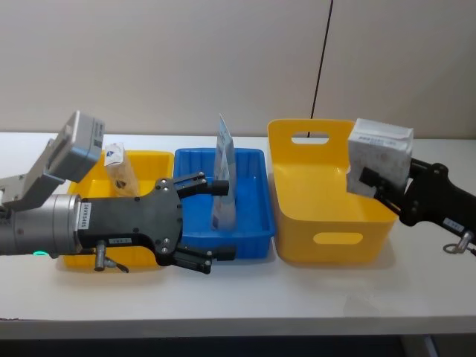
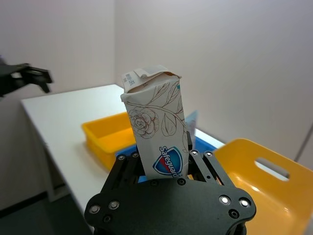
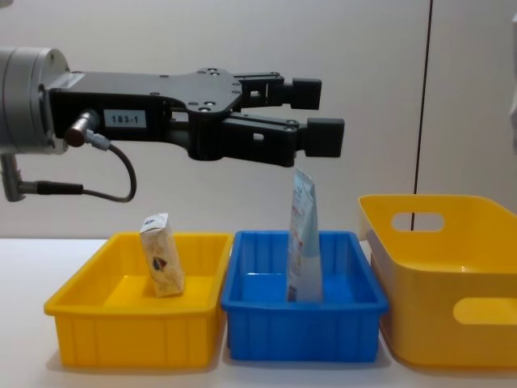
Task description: Bimanual collaborative sorting of washing and personal care products
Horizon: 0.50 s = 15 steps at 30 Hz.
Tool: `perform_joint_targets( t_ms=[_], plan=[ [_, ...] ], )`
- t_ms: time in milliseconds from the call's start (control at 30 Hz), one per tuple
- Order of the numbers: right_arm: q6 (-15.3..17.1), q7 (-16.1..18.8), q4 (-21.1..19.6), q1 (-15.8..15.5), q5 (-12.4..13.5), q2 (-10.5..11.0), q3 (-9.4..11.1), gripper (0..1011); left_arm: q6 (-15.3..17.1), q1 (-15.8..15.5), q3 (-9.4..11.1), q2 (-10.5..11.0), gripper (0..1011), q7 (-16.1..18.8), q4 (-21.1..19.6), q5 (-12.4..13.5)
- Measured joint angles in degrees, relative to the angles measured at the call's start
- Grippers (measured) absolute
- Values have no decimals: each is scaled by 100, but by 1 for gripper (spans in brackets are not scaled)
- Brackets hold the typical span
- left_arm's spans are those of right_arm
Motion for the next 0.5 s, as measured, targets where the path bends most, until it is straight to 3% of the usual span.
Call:
perform_joint_targets(
  t_ms=[267,500],
  plan=[
    [59,-573,141,12,-277,-154,43,355,0,0,0,0,1001,0,0,0],
    [180,-1149,408,204,-640,-432,-47,355,0,0,0,0,1001,0,0,0]
  ],
)
